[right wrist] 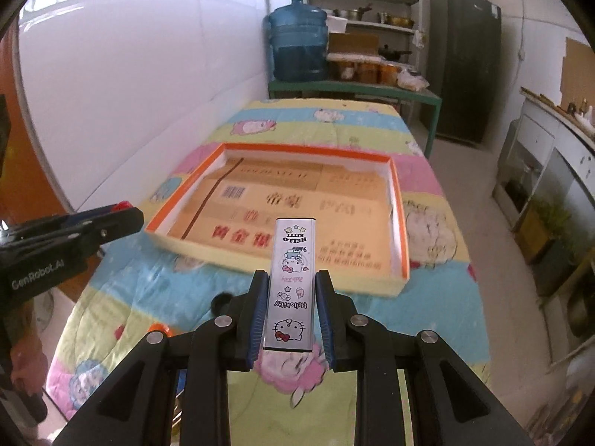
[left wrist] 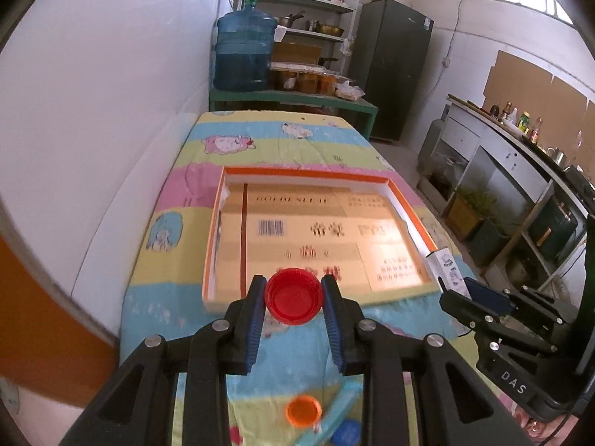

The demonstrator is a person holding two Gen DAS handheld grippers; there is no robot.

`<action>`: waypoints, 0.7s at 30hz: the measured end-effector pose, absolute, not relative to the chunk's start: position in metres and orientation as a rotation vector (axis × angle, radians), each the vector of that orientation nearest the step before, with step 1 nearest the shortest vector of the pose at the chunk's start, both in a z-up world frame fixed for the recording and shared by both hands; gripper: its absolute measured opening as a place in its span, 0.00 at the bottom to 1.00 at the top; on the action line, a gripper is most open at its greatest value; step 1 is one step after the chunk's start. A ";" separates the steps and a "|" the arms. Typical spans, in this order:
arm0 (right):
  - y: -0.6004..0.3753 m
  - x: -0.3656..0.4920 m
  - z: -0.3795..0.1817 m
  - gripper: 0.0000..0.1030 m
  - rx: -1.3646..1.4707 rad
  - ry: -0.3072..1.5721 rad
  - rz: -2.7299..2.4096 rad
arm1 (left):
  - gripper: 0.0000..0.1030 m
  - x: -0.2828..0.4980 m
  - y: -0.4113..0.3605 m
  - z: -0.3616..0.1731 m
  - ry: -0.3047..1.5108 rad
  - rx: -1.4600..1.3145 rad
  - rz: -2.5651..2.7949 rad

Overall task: Organize rigid objects
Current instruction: 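Carry the red cap and white box into the cardboard tray with both grippers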

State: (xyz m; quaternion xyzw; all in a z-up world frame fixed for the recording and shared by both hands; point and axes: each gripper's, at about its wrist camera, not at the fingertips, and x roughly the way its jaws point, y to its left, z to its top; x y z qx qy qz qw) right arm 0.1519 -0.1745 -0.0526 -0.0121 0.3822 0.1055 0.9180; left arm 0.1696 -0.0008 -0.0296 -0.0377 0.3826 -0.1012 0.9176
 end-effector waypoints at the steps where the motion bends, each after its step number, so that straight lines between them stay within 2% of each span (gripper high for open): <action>1: -0.176 0.156 -0.052 0.26 -0.024 0.786 0.218 | 0.30 0.176 -0.001 -0.029 0.788 -0.080 -0.209; 11: -0.180 0.213 -0.045 0.26 -0.030 0.794 0.261 | 0.30 0.242 -0.011 -0.034 0.831 -0.080 -0.216; 21: -0.176 0.273 -0.070 0.26 -0.024 0.872 0.273 | 0.30 0.293 -0.018 -0.055 0.899 -0.082 -0.192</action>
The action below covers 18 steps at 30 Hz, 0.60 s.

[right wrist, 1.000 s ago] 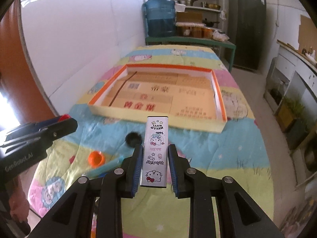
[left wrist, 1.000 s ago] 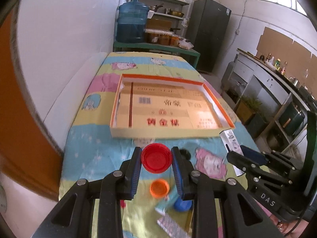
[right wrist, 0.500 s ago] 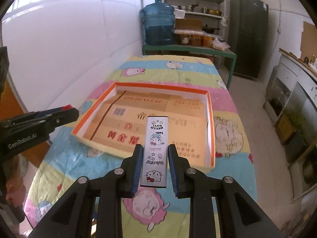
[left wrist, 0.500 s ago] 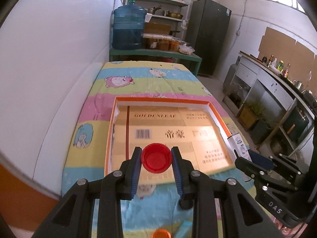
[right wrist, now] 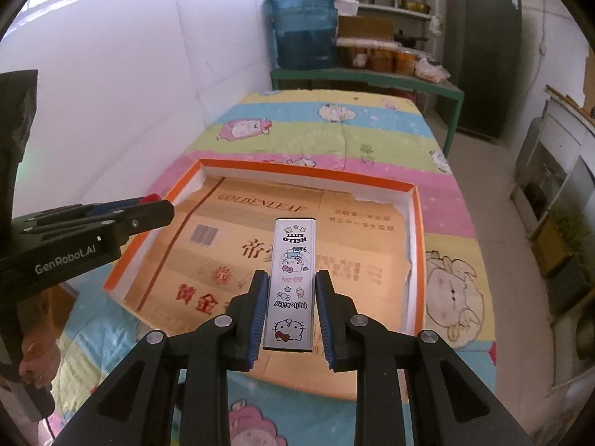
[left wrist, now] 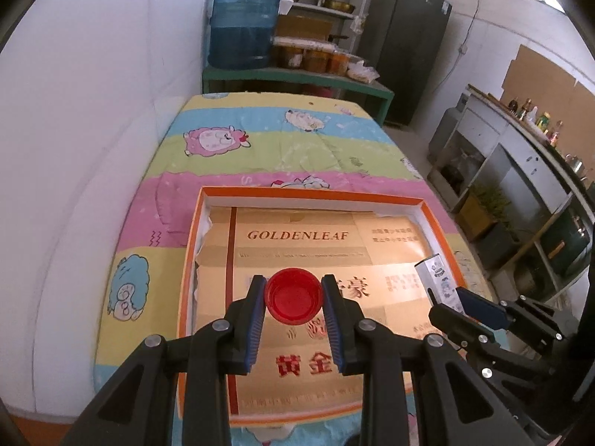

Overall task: Organize rigid objects
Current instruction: 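Carry the red cap and white box into the cardboard tray with both grippers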

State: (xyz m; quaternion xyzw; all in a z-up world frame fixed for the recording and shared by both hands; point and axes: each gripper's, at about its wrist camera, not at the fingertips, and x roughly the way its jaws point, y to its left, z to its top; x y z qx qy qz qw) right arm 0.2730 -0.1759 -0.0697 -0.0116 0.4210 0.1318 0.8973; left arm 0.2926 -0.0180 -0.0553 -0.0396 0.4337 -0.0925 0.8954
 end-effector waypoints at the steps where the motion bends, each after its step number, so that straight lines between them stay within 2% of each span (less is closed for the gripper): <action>1: -0.175 0.280 -0.073 0.26 -0.023 0.884 0.274 | 0.30 0.296 -0.019 -0.058 0.905 -0.080 -0.191; 18: -0.173 0.318 -0.116 0.26 -0.019 0.984 0.267 | 0.30 0.329 -0.025 -0.107 0.995 -0.060 -0.172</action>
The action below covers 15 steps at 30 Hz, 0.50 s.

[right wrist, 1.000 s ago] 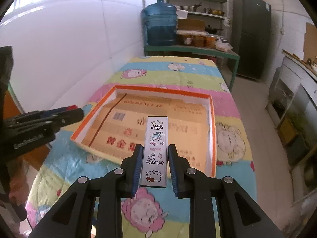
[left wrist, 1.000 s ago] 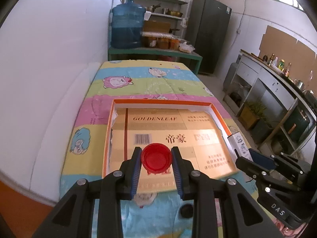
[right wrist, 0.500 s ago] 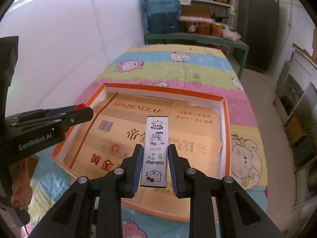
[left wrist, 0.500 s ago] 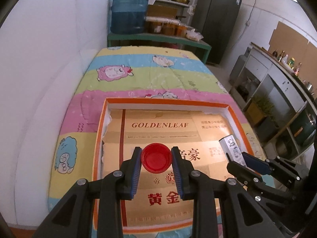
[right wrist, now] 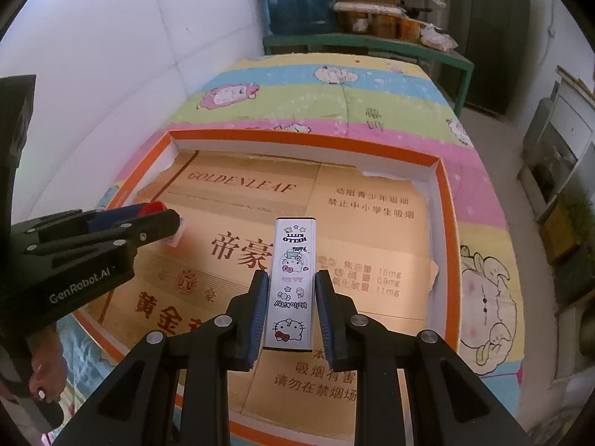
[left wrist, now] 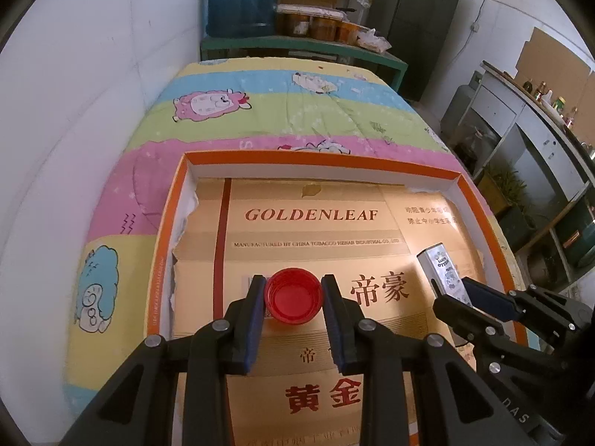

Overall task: Organize rigid objects
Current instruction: 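Carry the red cap and white box into the cardboard tray with both grippers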

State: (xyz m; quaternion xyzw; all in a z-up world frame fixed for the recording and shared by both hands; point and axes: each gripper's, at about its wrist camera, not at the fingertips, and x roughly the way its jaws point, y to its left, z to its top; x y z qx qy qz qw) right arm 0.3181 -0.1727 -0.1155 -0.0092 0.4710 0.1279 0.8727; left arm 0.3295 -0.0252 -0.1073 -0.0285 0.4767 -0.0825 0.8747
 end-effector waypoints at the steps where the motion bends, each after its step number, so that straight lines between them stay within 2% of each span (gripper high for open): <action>1: -0.173 0.319 -0.117 0.26 -0.018 0.987 0.268 | 0.30 0.330 -0.026 -0.109 0.997 -0.057 -0.172; 15: -0.173 0.326 -0.131 0.26 -0.012 1.011 0.279 | 0.30 0.329 -0.030 -0.123 1.000 -0.026 -0.163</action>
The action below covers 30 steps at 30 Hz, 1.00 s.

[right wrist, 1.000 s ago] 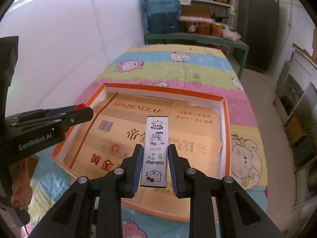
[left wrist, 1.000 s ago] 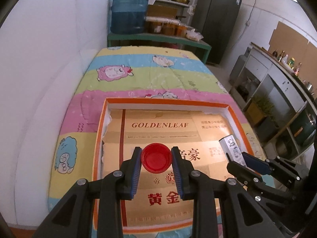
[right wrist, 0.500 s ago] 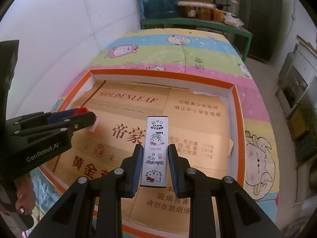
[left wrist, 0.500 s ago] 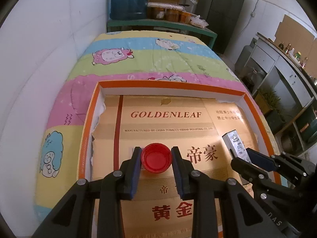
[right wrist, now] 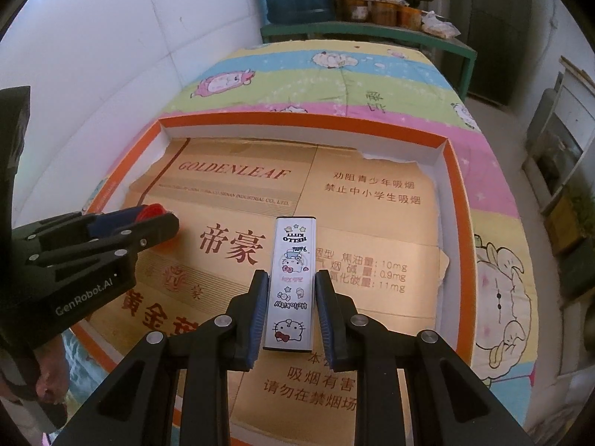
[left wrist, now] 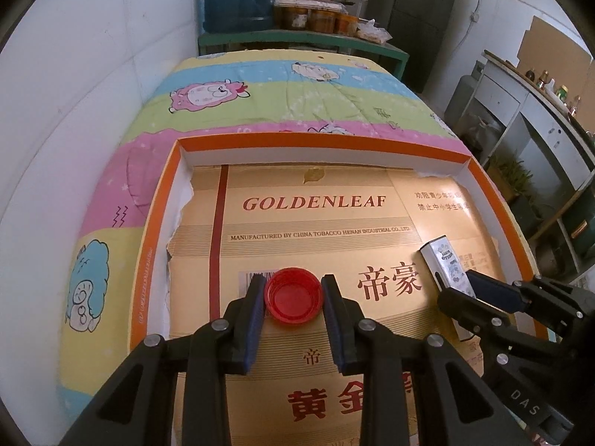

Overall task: Organize rigid objects
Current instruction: 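Carry the red cap and white box into the cardboard tray with both grippers, then open both grippers to release the red cap and white box in the tray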

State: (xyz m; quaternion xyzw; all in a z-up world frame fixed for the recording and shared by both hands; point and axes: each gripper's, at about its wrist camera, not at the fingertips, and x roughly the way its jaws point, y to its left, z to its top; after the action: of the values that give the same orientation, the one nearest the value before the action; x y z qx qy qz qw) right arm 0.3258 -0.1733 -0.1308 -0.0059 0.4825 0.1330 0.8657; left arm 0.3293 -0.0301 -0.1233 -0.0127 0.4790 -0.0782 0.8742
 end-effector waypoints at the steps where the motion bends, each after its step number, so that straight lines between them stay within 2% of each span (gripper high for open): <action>1: -0.173 0.326 -0.131 0.26 -0.014 1.008 0.280 | 0.30 0.329 -0.029 -0.123 0.998 -0.035 -0.167; 9: -0.172 0.319 -0.132 0.28 -0.032 0.979 0.281 | 0.37 0.329 -0.019 -0.124 0.987 -0.120 -0.202; 12: -0.172 0.316 -0.132 0.32 -0.029 0.970 0.280 | 0.37 0.330 -0.025 -0.123 0.995 -0.064 -0.191; 23: -0.178 0.294 -0.126 0.32 -0.015 0.927 0.248 | 0.38 0.315 -0.030 -0.118 0.942 -0.037 -0.193; 26: -0.181 0.285 -0.121 0.32 -0.003 0.909 0.240 | 0.43 0.307 -0.030 -0.114 0.921 -0.025 -0.187; 30: -0.182 0.268 -0.111 0.32 -0.003 0.873 0.232 | 0.43 0.293 -0.026 -0.101 0.871 -0.025 -0.186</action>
State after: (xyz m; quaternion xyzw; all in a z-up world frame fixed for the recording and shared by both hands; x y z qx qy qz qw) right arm 0.2683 -0.1816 -0.1106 -0.0012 0.4217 0.1119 0.8998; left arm 0.2927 -0.0263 -0.1010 -0.0119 0.4215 -0.0898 0.9023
